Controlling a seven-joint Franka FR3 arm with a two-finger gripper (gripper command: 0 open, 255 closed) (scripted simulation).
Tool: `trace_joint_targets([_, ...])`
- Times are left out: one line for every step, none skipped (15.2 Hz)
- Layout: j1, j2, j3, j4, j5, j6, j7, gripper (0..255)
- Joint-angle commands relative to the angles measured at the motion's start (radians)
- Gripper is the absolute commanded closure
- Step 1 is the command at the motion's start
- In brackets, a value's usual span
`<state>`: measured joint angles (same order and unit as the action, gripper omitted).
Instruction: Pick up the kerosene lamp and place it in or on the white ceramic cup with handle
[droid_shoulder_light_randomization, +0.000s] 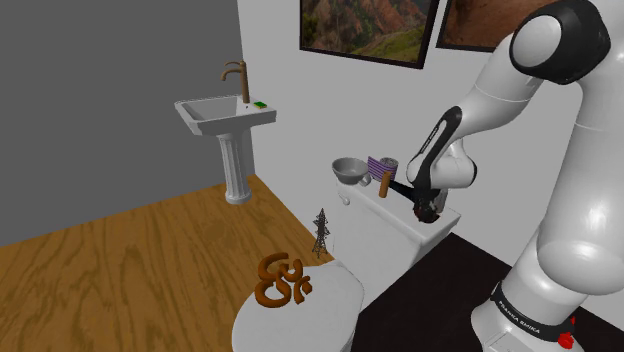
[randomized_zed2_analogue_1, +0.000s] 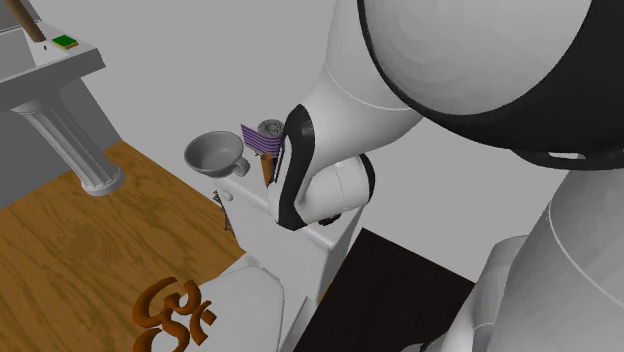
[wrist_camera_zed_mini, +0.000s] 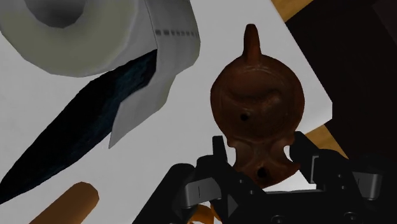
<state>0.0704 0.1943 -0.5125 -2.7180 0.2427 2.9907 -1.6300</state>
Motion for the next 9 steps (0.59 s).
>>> trace_joint_targets([0.061, -0.037, -0.076, -0.008, -0.074, -0.029, 0.056, 255])
trace_joint_targets([0.087, -0.057, -0.112, -0.012, -0.117, -0.044, 0.086, 255])
trace_joint_targets([0.111, -0.078, -0.146, -0.014, -0.162, -0.059, 0.119, 255])
trace_joint_targets([0.131, -0.100, -0.176, -0.016, -0.211, -0.075, 0.154, 255])
trace_joint_targets([0.145, -0.122, -0.202, -0.018, -0.261, -0.091, 0.189, 255])
trace_joint_targets([0.155, -0.145, -0.223, -0.018, -0.310, -0.109, 0.224, 255])
trace_joint_targets([0.160, -0.169, -0.237, -0.018, -0.357, -0.127, 0.257, 255])
trace_joint_targets([0.159, -0.192, -0.246, -0.018, -0.401, -0.146, 0.287, 255])
trace_joint_targets([0.156, -0.215, -0.250, -0.017, -0.441, -0.166, 0.315, 255])
